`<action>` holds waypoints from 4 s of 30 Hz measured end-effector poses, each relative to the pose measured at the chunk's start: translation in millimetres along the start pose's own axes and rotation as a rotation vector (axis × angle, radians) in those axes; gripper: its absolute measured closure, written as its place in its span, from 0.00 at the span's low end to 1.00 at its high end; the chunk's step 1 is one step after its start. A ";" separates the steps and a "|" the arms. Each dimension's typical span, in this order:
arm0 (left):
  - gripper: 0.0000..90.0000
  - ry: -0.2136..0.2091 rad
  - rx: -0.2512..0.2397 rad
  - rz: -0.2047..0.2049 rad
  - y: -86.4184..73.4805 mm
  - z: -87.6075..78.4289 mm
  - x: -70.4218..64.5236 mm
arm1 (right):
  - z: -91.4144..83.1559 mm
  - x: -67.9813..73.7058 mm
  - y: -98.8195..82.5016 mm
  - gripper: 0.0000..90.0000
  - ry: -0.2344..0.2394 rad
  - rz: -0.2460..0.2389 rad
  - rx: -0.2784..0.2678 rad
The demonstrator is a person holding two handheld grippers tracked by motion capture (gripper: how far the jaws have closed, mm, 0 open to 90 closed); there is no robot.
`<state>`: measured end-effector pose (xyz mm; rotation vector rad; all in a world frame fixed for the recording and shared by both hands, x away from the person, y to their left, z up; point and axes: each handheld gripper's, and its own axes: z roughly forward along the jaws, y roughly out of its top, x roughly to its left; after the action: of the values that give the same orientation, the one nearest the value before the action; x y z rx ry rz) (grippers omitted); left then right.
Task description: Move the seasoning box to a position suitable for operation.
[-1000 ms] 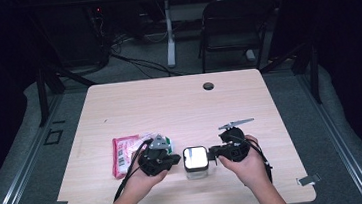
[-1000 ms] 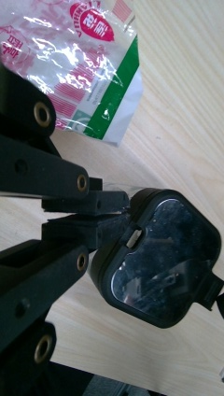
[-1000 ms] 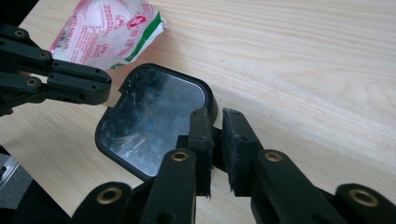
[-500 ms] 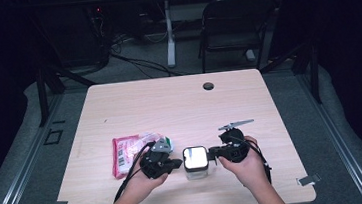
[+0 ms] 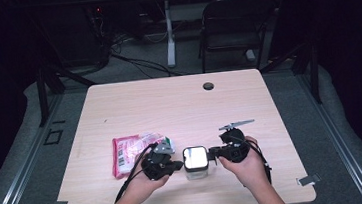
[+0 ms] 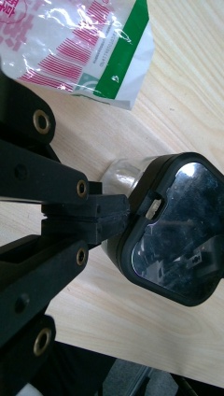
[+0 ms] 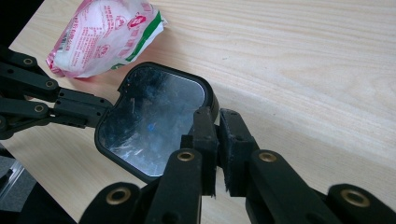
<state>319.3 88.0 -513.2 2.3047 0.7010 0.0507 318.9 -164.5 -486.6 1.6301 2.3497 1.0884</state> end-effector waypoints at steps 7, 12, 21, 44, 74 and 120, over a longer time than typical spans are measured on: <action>1.00 0.003 -0.020 0.009 1.7 -3.9 -0.9 | -0.5 -0.9 -0.3 0.96 0.001 0.005 0.004; 1.00 0.001 -0.027 0.011 2.6 -5.9 -1.2 | -0.5 -2.1 -0.6 0.96 0.008 0.011 0.002; 1.00 -0.007 -0.036 0.006 3.0 -6.6 -0.8 | -0.6 -2.9 -1.2 0.96 0.013 0.018 -0.001; 1.00 -0.010 -0.064 0.035 15.2 -14.2 -7.0 | -13.4 5.3 -5.9 0.82 0.049 -0.005 -0.011; 0.99 -0.049 -0.091 0.109 46.8 -13.6 -23.6 | -19.4 36.6 -32.8 0.55 -0.010 -0.141 0.002; 0.98 -0.008 -0.001 0.107 33.2 10.3 -16.2 | -28.8 34.5 -28.3 0.71 -0.061 -0.141 -0.100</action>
<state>323.5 53.7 -496.6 2.3386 0.5728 0.0915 269.1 -154.8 -470.9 1.4208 2.2924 1.0924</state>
